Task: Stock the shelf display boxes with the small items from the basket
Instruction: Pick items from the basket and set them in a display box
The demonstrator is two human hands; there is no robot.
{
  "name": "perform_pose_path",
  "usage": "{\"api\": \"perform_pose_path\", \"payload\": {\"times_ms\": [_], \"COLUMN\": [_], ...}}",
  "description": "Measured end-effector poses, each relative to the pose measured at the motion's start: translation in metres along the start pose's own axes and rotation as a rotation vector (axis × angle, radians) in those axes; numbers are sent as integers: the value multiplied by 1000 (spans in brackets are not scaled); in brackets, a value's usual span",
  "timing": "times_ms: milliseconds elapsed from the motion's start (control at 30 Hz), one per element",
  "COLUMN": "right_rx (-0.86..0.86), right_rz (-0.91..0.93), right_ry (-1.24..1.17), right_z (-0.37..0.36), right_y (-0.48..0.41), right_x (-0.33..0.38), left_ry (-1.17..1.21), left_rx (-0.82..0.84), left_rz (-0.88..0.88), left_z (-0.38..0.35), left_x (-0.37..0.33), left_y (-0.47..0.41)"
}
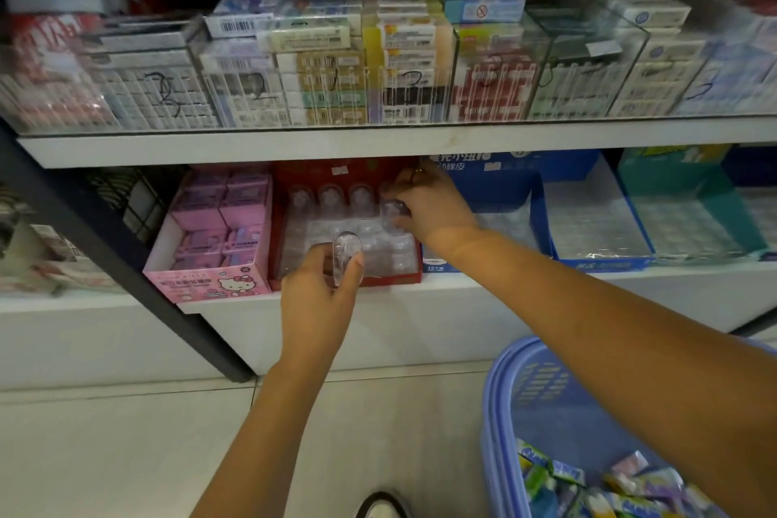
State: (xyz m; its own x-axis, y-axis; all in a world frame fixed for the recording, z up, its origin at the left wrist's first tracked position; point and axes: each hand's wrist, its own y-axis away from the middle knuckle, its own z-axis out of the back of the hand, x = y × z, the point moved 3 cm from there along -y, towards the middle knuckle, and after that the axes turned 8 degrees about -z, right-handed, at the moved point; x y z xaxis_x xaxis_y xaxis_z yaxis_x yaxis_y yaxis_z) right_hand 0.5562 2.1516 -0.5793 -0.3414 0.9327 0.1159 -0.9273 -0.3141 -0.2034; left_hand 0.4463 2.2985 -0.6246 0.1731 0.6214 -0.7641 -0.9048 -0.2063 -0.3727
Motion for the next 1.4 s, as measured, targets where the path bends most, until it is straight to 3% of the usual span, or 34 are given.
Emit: {"api": "perform_pose_path", "payload": {"times_ms": [133, 267, 333, 433, 567, 633, 800, 1100, 1400], "right_rx": [12, 175, 249, 224, 117, 35, 1, 141, 80], "right_rz": [-14, 10, 23, 1, -56, -71, 4, 134, 143], "right_ry": [-71, -597, -747, -866, -992, -961, -571, -340, -81], "right_z": [9, 20, 28, 38, 44, 44, 27, 4, 3], "right_y": [8, 38, 55, 66, 57, 41, 0, -14, -18], "right_x": [4, 11, 9, -3, -11, -9, 8, 16, 25], "left_ry": [31, 118, 126, 143, 66, -87, -446, -497, -495], "left_rx": [28, 130, 191, 219, 136, 161, 358, 312, 314], "left_rz": [20, -43, -72, -63, -76, -122, -256, -345, -327], "left_z": [1, 0, -1, -3, -3, -5, -23, -27, -27], "left_x": [-1, -13, -20, -26, -25, -23, -12, -5, -8], "left_y": [-3, -11, -15, -15, -12, -9, 6, 3, 2]}}
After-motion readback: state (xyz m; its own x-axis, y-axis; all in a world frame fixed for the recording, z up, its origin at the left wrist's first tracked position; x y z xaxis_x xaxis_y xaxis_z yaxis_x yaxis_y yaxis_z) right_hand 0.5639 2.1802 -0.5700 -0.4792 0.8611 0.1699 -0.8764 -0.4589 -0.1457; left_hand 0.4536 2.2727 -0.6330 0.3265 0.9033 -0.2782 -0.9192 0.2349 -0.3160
